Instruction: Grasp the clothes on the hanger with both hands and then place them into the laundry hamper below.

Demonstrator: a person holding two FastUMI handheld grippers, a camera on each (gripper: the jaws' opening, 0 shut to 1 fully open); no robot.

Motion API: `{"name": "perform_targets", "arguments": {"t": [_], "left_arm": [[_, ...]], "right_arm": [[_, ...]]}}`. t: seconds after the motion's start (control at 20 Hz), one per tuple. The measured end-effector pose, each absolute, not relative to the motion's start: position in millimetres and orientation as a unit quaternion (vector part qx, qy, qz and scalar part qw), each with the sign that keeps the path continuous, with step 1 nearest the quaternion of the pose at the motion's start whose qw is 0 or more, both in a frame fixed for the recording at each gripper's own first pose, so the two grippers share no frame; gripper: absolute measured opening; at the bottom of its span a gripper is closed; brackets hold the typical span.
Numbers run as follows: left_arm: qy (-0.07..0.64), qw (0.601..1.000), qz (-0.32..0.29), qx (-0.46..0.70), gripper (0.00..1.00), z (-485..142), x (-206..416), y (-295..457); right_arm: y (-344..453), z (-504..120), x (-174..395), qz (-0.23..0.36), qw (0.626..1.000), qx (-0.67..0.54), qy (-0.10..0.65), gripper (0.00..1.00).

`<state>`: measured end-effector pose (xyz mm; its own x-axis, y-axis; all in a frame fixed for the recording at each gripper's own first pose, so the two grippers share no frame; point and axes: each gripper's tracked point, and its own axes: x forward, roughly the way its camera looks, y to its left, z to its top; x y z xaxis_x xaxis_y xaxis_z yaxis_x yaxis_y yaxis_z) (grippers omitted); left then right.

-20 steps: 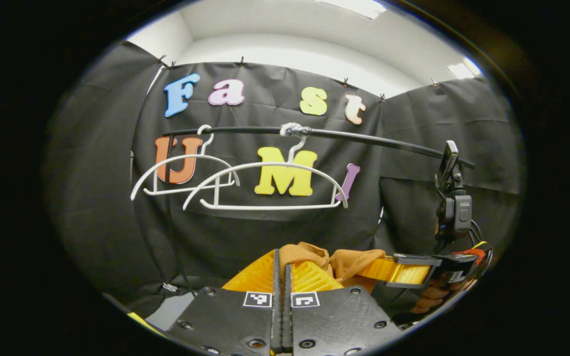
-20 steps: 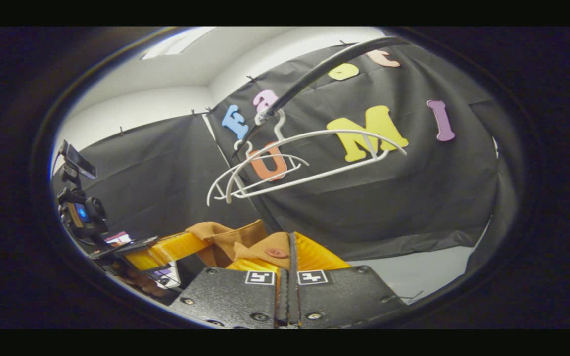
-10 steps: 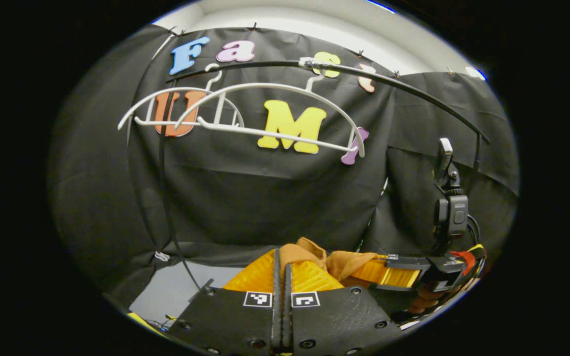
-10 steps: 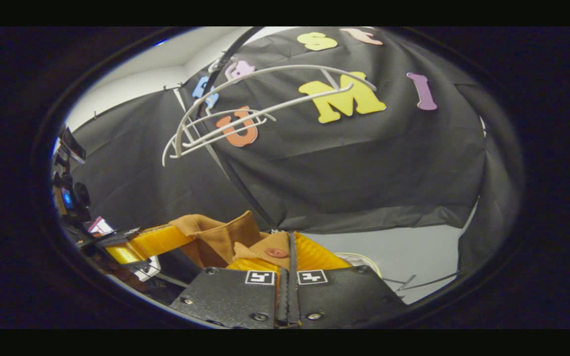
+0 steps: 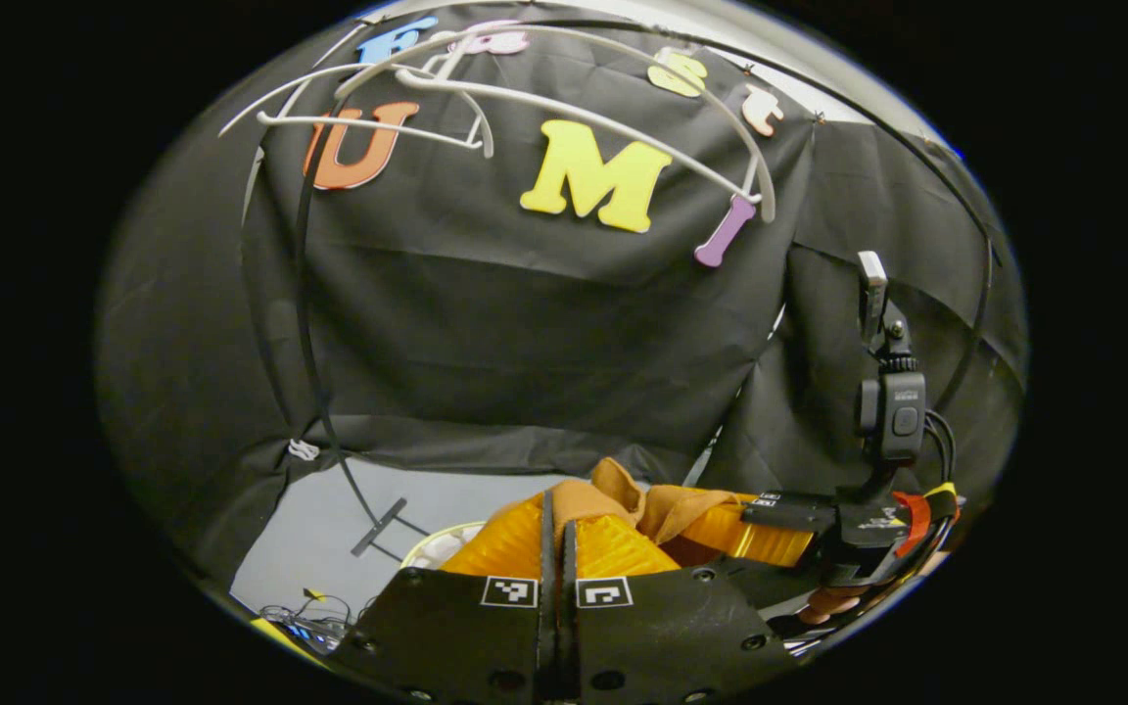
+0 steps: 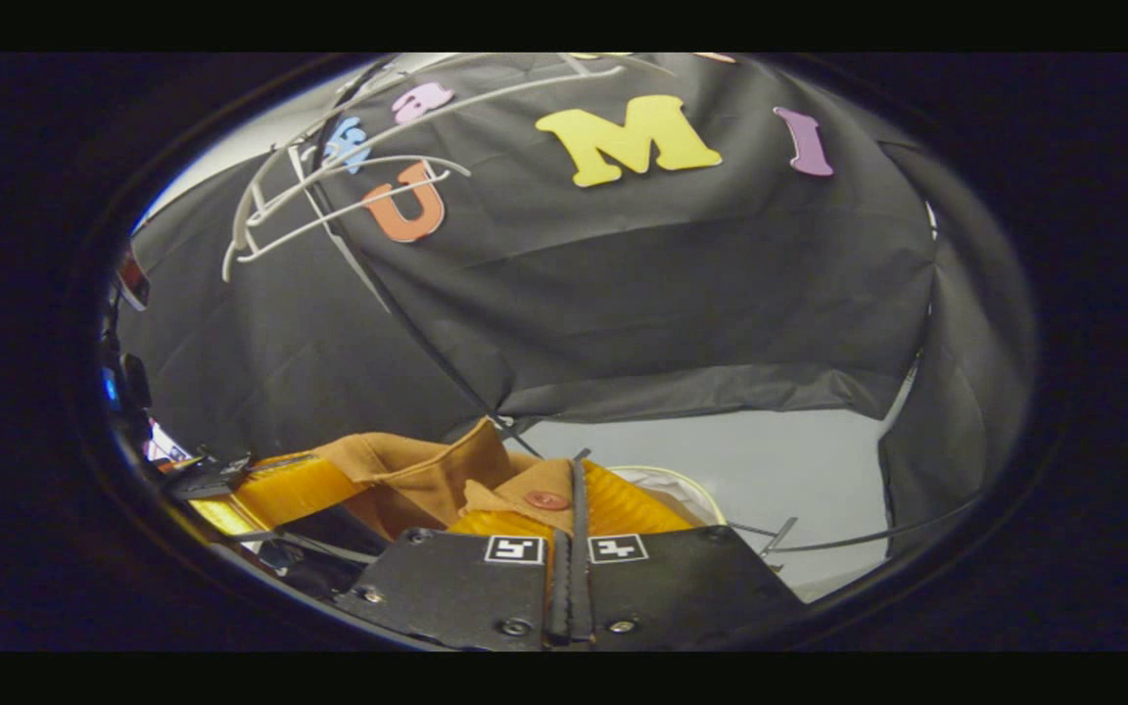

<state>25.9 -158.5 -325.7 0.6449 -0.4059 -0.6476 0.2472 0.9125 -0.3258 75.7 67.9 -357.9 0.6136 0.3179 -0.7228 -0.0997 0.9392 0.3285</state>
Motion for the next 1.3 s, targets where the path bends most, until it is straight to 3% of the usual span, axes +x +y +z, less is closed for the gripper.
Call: {"name": "perform_targets", "arguments": {"t": [0.4,0.6,0.65,0.75,0.8,0.9,0.95,1.0,1.05,1.1,1.2,1.3], "left_arm": [[0.452,0.872,-0.183,-0.048,0.0,-411.8,32.7,-165.5],[0.504,0.847,-0.168,-0.027,0.01,-447.2,27.6,-164.6],[0.516,0.842,-0.157,-0.019,0.07,-456.4,26.1,-159.1],[0.557,0.817,-0.147,-0.017,0.03,-480.2,16.4,-153.1],[0.566,0.81,-0.149,-0.027,0.19,-483.7,10.2,-154.9],[0.572,0.806,-0.15,-0.024,0.26,-491.3,4.2,-147.6],[0.571,0.806,-0.153,-0.02,0.61,-491.7,3.4,-143.7],[0.573,0.805,-0.156,-0.019,0.54,-490.3,0.3,-139.8],[0.571,0.804,-0.162,-0.023,0.71,-489.1,-3.1,-139.2],[0.569,0.806,-0.163,-0.026,0.64,-486.6,-4.0,-137.5],[0.56,0.811,-0.167,-0.027,0.92,-472.5,-4.7,-131.6],[0.547,0.819,-0.169,-0.019,1.0,-455.1,-3.5,-123.0]], "right_arm": [[61.1,-447.8,96.3,0.067,0.858,0.105,0.498,0.03],[47.2,-497.3,91.4,0.042,0.835,0.069,0.545,0.04],[41.5,-507.5,89.0,0.031,0.826,0.063,0.56,0.04],[37.9,-516.6,78.2,0.017,0.811,0.073,0.58,0.05],[36.1,-514.3,75.3,0.011,0.809,0.082,0.582,0.13],[27.5,-509.6,72.5,-0.001,0.813,0.083,0.577,0.29],[21.8,-506.5,72.7,-0.007,0.815,0.08,0.573,0.35],[16.8,-502.4,72.0,-0.012,0.819,0.077,0.568,0.41],[11.9,-494.9,73.0,-0.02,0.825,0.076,0.56,0.45],[7.2,-484.2,68.9,-0.029,0.83,0.075,0.552,0.47],[-0.6,-459.4,65.3,-0.043,0.846,0.074,0.526,0.62],[-7.0,-434.5,59.6,-0.057,0.863,0.061,0.498,0.67]]}}
